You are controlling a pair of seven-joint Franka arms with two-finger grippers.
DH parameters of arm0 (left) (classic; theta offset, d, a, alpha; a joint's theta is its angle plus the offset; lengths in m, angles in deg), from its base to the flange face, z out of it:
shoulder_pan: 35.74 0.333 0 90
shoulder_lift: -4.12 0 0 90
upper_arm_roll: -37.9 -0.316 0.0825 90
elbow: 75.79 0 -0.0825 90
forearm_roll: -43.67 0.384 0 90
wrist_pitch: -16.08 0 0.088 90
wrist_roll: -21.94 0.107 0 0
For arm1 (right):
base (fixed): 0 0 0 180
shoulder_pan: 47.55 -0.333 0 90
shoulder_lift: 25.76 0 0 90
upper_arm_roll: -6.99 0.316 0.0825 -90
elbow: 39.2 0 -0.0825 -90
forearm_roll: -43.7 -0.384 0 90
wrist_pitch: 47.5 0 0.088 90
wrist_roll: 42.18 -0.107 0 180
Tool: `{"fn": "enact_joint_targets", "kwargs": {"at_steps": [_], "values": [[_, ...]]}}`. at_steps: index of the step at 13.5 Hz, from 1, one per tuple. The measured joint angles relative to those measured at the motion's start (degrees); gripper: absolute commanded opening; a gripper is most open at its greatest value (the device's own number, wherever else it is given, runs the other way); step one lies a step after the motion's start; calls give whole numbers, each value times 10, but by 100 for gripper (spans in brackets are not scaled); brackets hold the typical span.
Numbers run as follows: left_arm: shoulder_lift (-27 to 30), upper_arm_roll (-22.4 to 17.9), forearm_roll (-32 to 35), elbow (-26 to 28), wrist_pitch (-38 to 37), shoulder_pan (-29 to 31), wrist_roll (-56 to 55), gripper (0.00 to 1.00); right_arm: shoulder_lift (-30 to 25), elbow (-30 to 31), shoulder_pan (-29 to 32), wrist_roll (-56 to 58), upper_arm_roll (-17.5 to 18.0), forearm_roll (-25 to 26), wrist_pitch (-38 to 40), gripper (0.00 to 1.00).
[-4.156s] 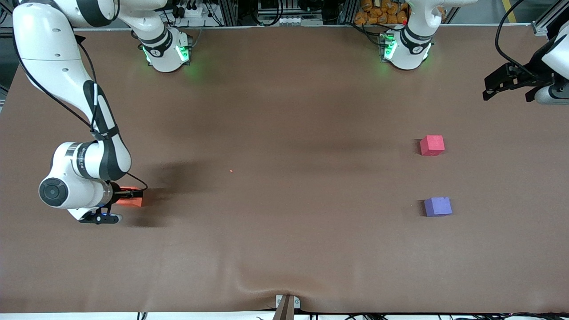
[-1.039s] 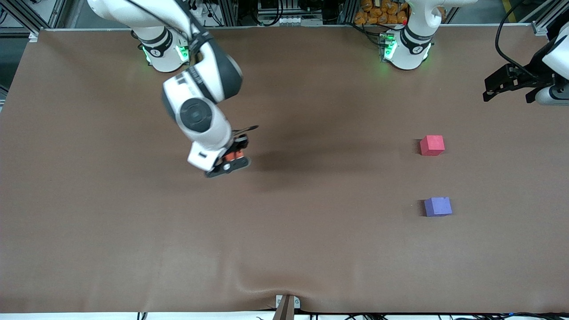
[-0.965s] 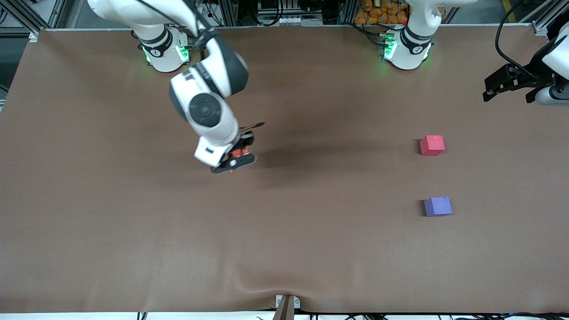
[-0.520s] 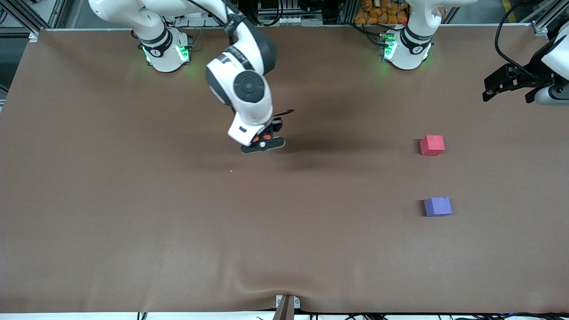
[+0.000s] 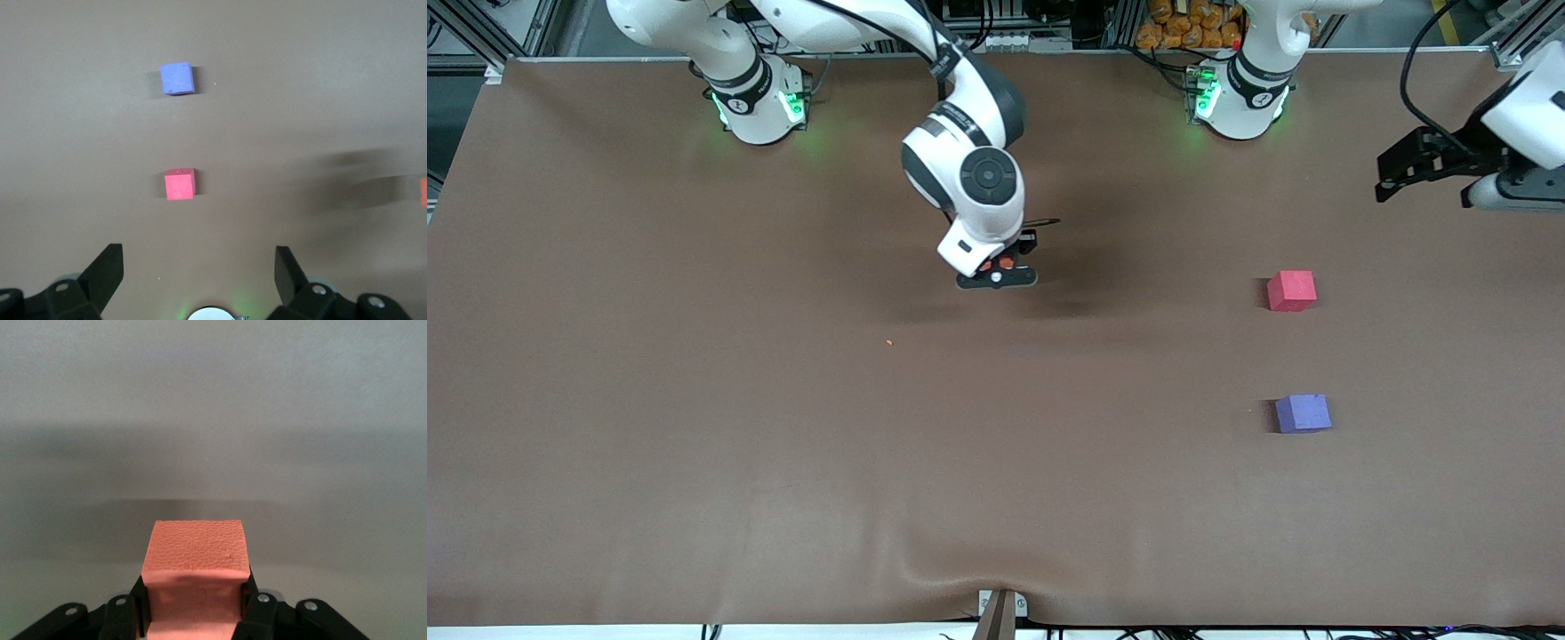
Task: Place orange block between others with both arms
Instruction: 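Carry the orange cube with the right gripper toward the table middle, then set the orange cube down while the left gripper reaches toward it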
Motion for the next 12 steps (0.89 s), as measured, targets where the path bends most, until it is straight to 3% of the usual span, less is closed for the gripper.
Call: {"fn": "enact_joint_targets", "kwargs": {"at_steps": [6,7,8,9,10,12], "values": [[-20,17,0,0,0,-1,-2,100,66,-22,-28,-57,0,0,-93,0],[-20,17,0,0,0,-1,-2,100,75,-23,-31,-58,-1,0,-105,5],[-20,17,0,0,0,0,-2,100,82,-24,-31,-58,-1,5,-110,23],[-20,17,0,0,0,0,-2,100,84,-25,-31,-58,-3,18,-111,67],[-20,17,0,0,0,0,-2,100,85,-27,-31,-58,-5,38,-111,100],[-20,18,0,-1,3,-1,-2,100,85,-30,-31,-58,-7,71,-111,100]]}}
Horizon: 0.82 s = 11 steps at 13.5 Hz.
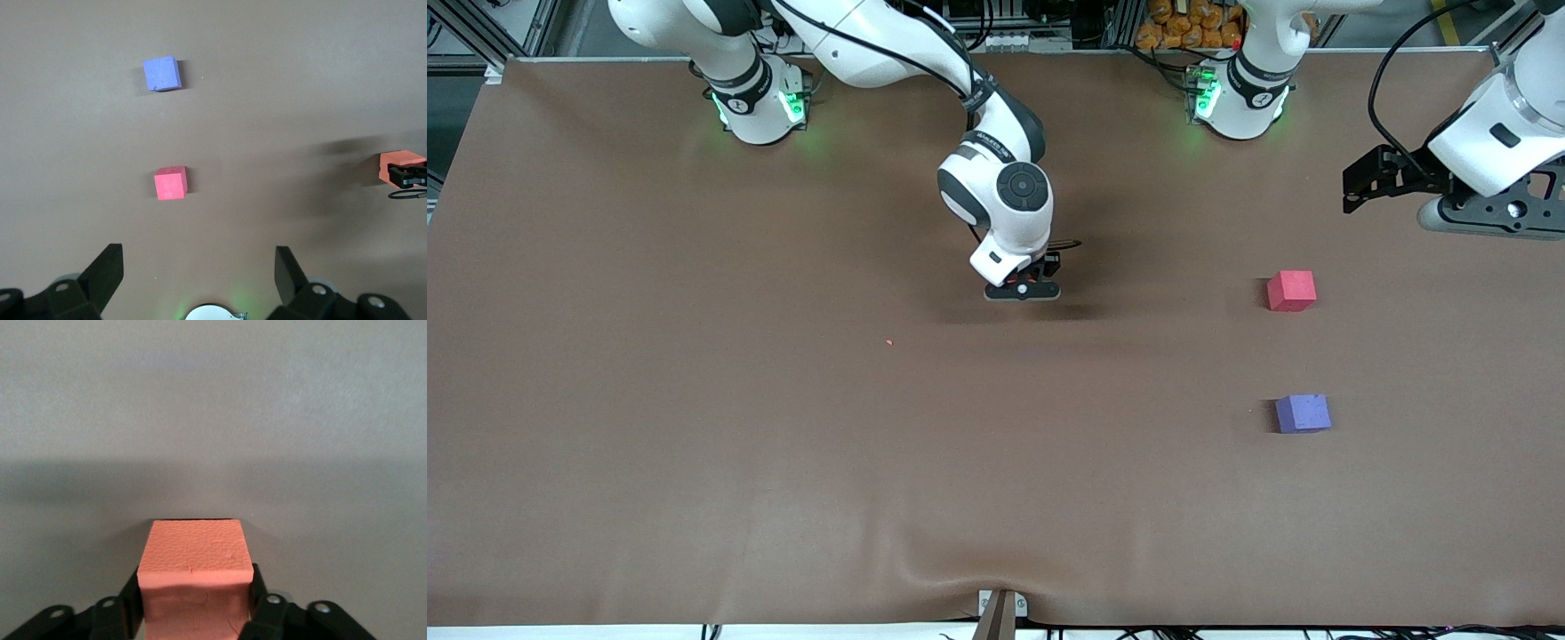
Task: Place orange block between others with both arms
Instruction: 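Set the orange cube down while the left gripper reaches toward it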
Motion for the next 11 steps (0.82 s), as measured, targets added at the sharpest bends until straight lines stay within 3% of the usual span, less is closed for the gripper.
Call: {"fn": "enact_joint_targets", "kwargs": {"at_steps": [5,11], "values": [[-12,44,0,0,3,-2,-39,100,-10,-16,4,0,-6,9,24,100],[-48,108,0,-11,9,-31,-163,100,-113,-26,93,63,-12,9,163,100]]}}
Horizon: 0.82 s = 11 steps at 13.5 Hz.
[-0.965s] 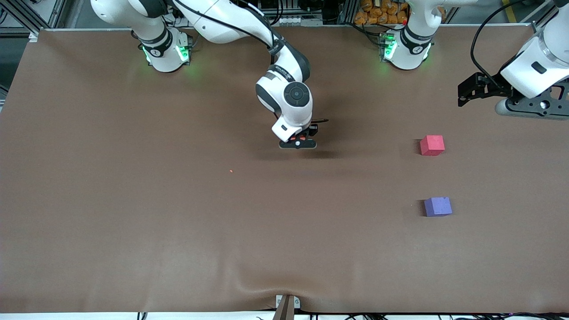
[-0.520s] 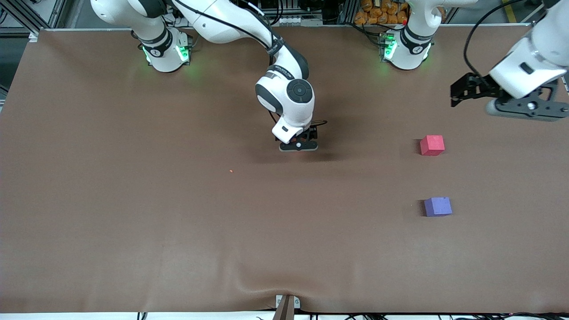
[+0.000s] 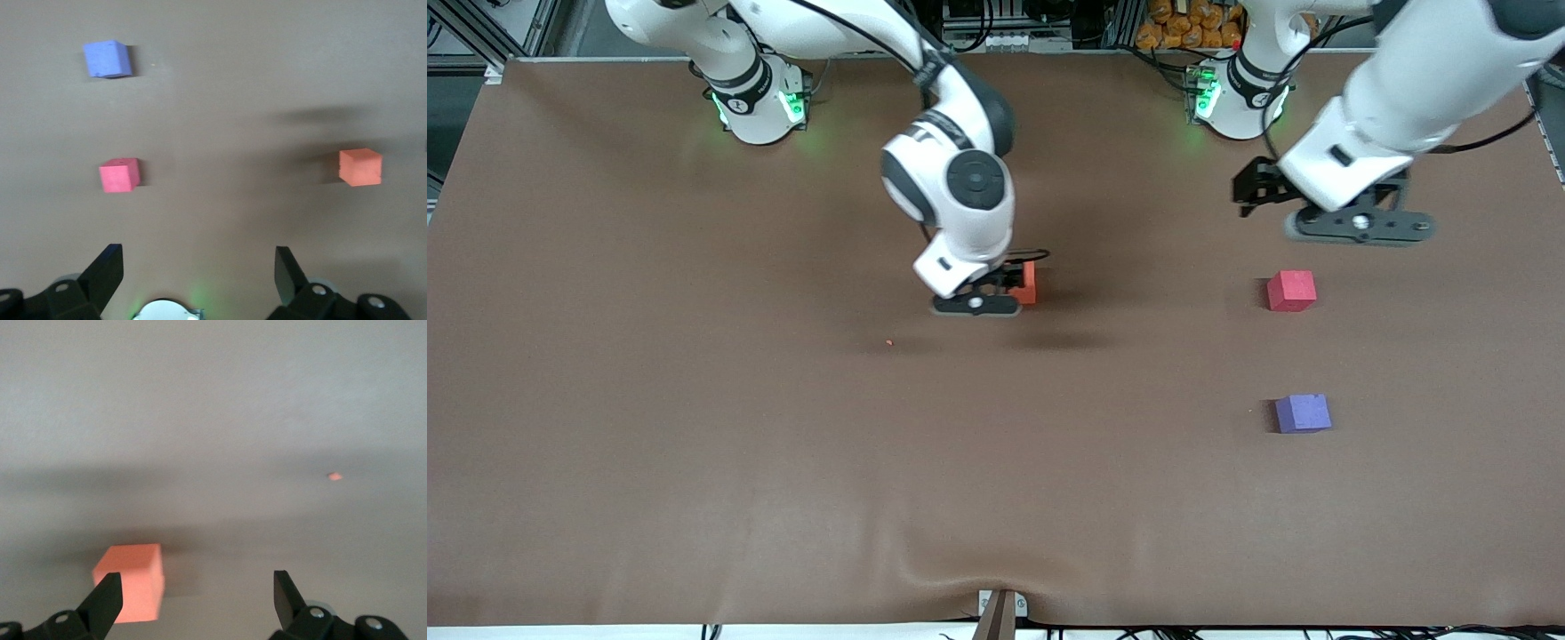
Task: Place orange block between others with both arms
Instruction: 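Set the orange cube down while the left gripper reaches toward it, then withdraw the right gripper while the left gripper lowers over the cube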
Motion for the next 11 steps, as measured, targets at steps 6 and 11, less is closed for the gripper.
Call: {"fn": "enact_joint_targets", "kwargs": {"at_steps": [6,11], "values": [[-126,14,0,-56,72,-127,-173,100,-55,38,174,170,-2,-1,24,100],[-224,14,0,-60,154,-200,-249,100,-104,94,310,274,-2,-1,23,100]]}}
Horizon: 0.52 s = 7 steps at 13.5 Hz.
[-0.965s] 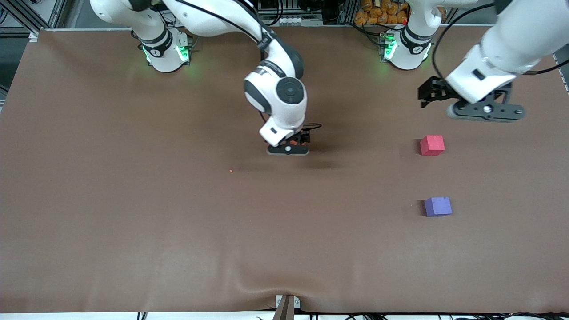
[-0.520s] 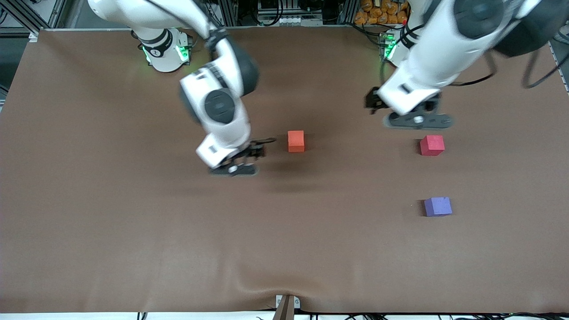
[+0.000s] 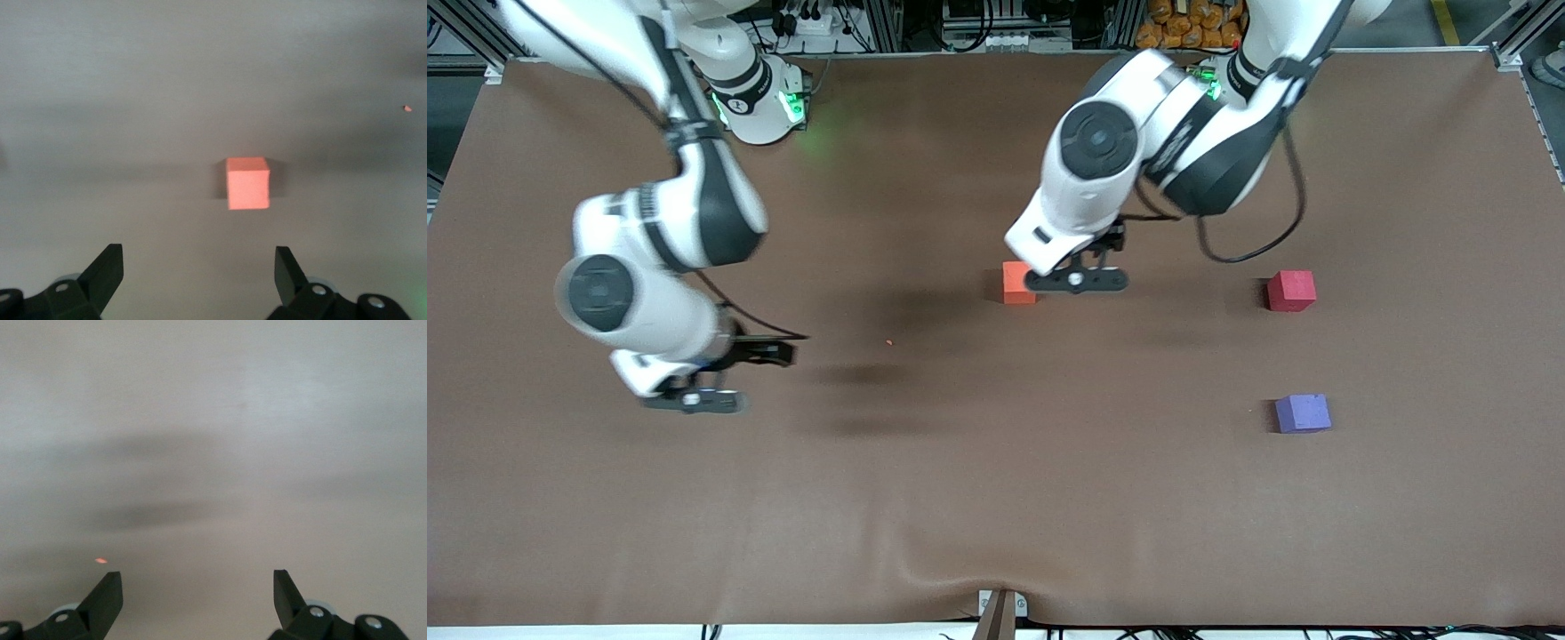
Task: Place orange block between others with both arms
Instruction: 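Withdraw the right gripper while the left gripper lowers over the cube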
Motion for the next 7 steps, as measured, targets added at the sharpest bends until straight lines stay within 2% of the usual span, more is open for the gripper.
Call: {"fn": "enact_joint_targets", "kwargs": {"at_steps": [4,7], "values": [[-62,-1,22,5,75,-22,-49,100,-57,31,100,86,0,0,-2,100],[-105,-1,44,12,123,-43,-95,100,-95,53,149,138,0,0,-5,100]]}}
